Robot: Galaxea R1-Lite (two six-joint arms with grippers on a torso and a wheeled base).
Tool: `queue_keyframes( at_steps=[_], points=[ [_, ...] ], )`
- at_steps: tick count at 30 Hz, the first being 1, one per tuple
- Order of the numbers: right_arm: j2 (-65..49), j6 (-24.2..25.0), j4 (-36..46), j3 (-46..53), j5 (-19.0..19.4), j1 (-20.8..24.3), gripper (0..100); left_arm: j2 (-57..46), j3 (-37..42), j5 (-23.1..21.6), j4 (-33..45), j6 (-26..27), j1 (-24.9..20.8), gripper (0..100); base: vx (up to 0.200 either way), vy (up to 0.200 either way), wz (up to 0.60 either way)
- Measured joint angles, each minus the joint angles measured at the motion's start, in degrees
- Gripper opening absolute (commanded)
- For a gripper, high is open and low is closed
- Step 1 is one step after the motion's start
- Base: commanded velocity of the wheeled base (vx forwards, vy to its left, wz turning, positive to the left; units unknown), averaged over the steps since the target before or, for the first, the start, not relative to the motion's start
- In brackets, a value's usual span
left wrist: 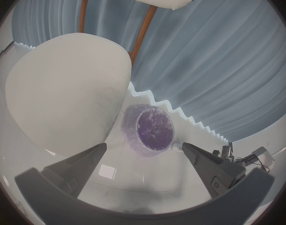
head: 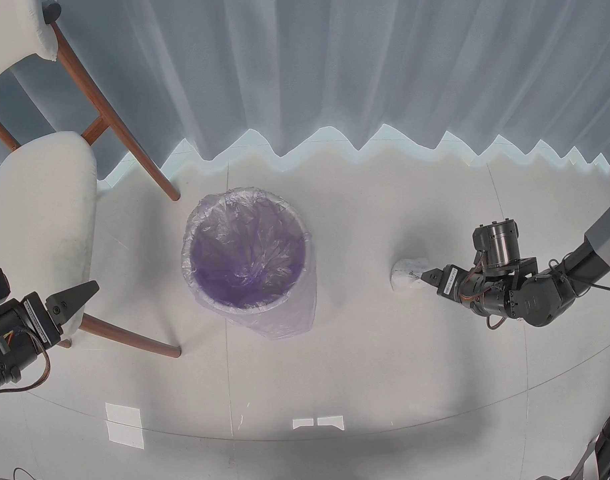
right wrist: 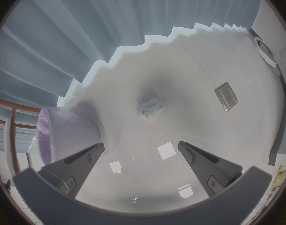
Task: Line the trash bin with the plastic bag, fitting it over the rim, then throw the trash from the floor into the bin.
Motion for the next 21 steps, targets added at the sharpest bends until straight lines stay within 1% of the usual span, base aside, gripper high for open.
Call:
queue_keyframes(
  at_steps=[9,12,16,21],
  points=[
    [8.0,-4.1,-0.4,-8.4,0.1,-5.7,100,-0.8,-0.1,-0.3,-0.2,0.4,-0.5,100,0.0,0.0,0.0],
    [10.7,-4.2,-0.3,-11.4,0.2,-7.0,100,-1.2,0.0,-0.4,-0.2,0.5,-0.7,100,0.0,0.0,0.0],
    [14.4,-2.5,-0.1,-16.1,0.2,-8.5,100,-1.5,0.0,-0.5,-0.2,0.5,-0.8,100,0.0,0.0,0.0],
    [18.7,2.6,1.0,-22.7,0.3,-9.5,100,-1.6,0.1,-0.5,-0.2,0.5,-0.7,100,0.0,0.0,0.0]
  ],
)
